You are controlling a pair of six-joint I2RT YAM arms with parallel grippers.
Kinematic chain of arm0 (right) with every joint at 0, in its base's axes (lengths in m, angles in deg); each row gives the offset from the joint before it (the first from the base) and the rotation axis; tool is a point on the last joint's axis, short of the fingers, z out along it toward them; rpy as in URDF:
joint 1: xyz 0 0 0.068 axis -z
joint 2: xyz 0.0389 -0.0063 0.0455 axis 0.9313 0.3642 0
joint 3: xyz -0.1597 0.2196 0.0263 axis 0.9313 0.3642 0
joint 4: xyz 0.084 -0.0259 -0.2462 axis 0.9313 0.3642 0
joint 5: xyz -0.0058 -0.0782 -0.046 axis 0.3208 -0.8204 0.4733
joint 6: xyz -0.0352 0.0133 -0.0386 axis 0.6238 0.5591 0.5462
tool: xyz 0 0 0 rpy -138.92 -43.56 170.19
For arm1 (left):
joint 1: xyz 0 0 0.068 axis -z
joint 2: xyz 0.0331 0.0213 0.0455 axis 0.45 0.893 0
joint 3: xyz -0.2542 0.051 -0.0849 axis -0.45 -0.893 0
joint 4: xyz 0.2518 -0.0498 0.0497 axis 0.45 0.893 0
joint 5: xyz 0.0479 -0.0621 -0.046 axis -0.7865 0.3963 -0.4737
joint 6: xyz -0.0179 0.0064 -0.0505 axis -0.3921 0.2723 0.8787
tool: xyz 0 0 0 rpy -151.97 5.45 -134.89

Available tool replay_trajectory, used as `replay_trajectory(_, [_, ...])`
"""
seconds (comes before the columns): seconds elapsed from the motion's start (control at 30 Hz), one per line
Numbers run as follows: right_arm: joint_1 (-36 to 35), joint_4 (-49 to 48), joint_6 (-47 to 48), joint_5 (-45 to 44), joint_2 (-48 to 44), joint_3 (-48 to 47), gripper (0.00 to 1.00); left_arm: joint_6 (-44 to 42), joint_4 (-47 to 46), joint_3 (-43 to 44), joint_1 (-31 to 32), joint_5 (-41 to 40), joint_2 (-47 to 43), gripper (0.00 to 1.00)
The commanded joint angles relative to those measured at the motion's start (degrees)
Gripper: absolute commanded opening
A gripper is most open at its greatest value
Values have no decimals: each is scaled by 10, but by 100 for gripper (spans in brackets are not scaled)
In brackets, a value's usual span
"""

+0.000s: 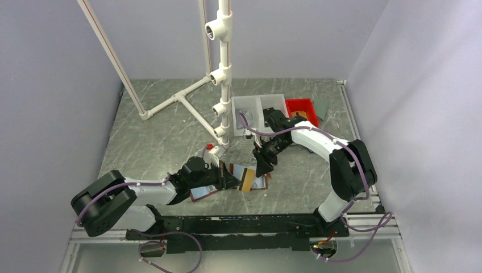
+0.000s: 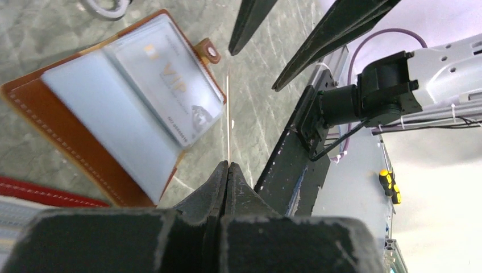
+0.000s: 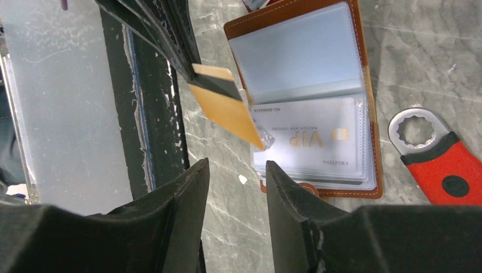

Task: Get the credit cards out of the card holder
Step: Remove the credit card from the card holder, then place the credit card in the storage box.

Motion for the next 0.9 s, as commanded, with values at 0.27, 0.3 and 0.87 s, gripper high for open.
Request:
replay_trajectory(0.27, [9, 50, 54, 89, -10, -30, 48, -30, -34, 59, 36, 43, 46, 0])
replay_trajectory(0.3, [8, 53, 59, 93, -7, -31, 47, -30, -37, 60, 36, 43, 49, 0])
replay_trajectory(0.87, [-16, 114, 117, 100, 25, -51, 0, -20, -42, 50, 38, 22, 41, 0])
